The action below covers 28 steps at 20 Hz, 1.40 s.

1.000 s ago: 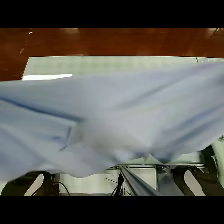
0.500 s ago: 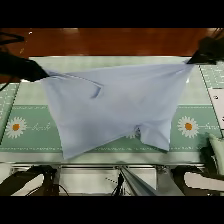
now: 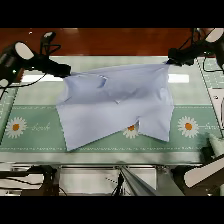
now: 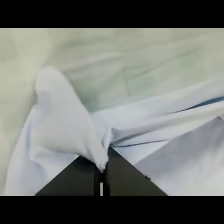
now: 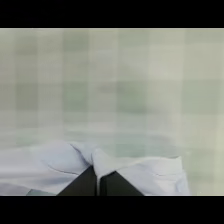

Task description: Fold the shirts.

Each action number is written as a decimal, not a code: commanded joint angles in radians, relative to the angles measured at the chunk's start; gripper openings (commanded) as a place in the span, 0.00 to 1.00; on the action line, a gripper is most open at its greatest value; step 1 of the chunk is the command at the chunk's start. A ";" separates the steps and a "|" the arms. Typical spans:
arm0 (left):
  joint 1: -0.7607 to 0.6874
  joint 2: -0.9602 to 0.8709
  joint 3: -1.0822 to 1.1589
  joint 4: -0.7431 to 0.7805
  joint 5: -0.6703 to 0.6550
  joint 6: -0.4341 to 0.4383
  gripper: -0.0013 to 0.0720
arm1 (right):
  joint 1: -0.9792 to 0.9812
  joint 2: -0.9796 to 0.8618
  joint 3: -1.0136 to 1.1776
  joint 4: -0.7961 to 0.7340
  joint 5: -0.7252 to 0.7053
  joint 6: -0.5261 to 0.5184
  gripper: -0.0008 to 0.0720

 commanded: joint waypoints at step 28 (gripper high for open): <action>0.421 0.761 -1.048 -0.254 -0.357 -0.027 0.94 | -0.355 0.211 -0.004 0.138 0.352 -0.218 0.69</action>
